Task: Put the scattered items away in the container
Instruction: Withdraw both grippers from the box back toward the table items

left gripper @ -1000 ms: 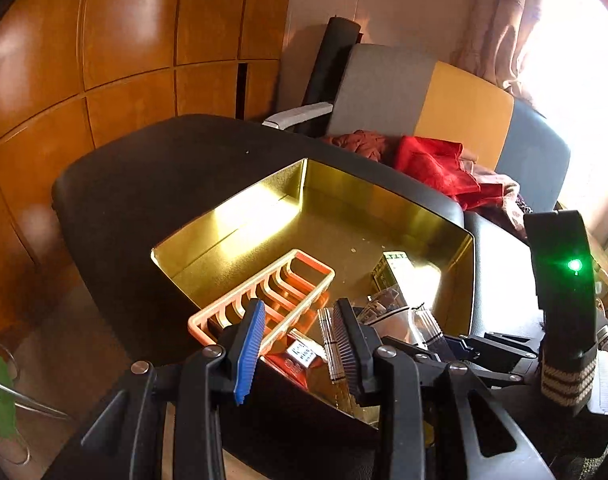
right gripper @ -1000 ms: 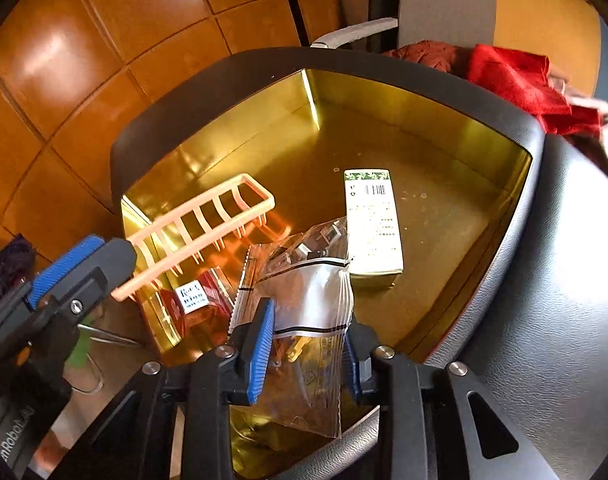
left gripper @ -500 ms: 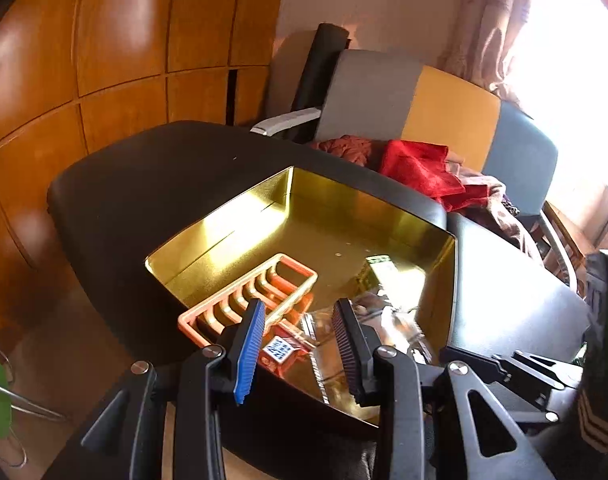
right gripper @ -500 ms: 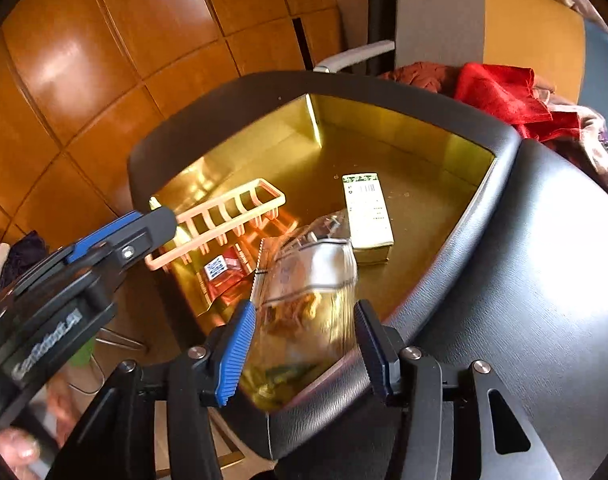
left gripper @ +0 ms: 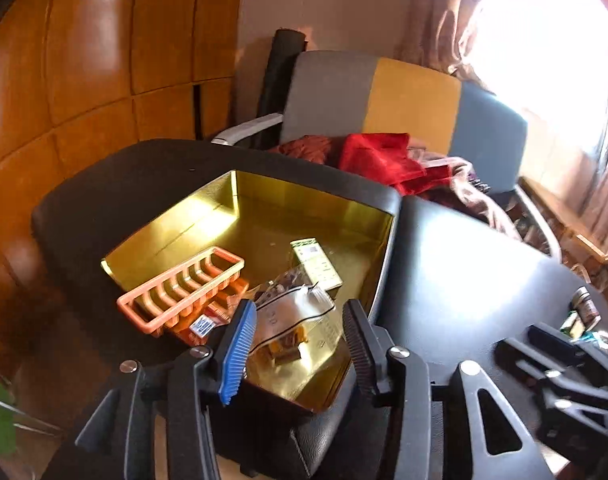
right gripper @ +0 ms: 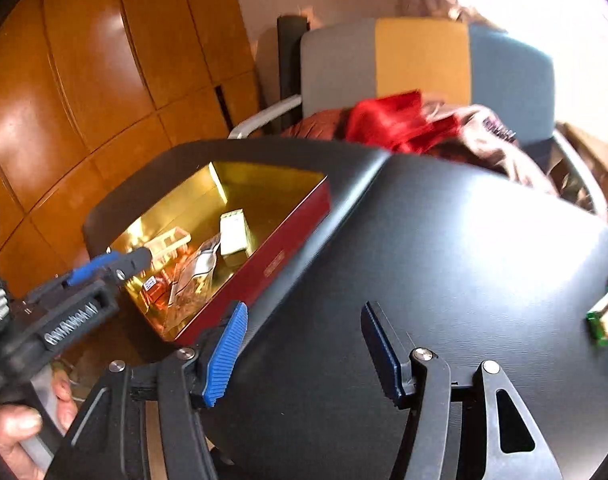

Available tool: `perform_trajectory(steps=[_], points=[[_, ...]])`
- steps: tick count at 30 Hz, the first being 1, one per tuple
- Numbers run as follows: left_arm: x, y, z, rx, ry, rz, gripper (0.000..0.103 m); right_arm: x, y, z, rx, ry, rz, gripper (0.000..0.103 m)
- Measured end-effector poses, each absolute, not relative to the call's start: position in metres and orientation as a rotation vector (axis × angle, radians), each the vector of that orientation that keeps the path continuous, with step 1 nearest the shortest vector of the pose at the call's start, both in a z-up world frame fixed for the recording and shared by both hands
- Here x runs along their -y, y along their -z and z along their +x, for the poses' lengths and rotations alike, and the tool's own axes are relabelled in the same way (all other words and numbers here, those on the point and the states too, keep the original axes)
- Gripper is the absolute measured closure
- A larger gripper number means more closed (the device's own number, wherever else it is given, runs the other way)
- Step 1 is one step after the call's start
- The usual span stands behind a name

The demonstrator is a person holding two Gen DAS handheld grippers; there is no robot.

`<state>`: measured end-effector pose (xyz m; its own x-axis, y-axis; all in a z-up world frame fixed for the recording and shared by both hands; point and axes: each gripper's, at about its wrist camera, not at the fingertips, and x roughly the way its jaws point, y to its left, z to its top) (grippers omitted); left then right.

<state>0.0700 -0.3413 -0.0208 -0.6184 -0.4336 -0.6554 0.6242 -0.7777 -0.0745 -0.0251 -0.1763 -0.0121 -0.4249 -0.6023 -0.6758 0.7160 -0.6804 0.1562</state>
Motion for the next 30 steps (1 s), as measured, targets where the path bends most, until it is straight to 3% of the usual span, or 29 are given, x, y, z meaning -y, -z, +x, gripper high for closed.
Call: perform_trajectory(steps=[20,30], points=[[0.301,0.016,0.08,-0.317,2.325,0.857,0.048,0.156,-0.007,0.007,-0.269,2.269,0.808,0.034],[0.205,0.019,0.012,-0.151,2.635,0.994,0.048,0.035,0.014,-0.03,-0.114,2.566,0.947,0.03]])
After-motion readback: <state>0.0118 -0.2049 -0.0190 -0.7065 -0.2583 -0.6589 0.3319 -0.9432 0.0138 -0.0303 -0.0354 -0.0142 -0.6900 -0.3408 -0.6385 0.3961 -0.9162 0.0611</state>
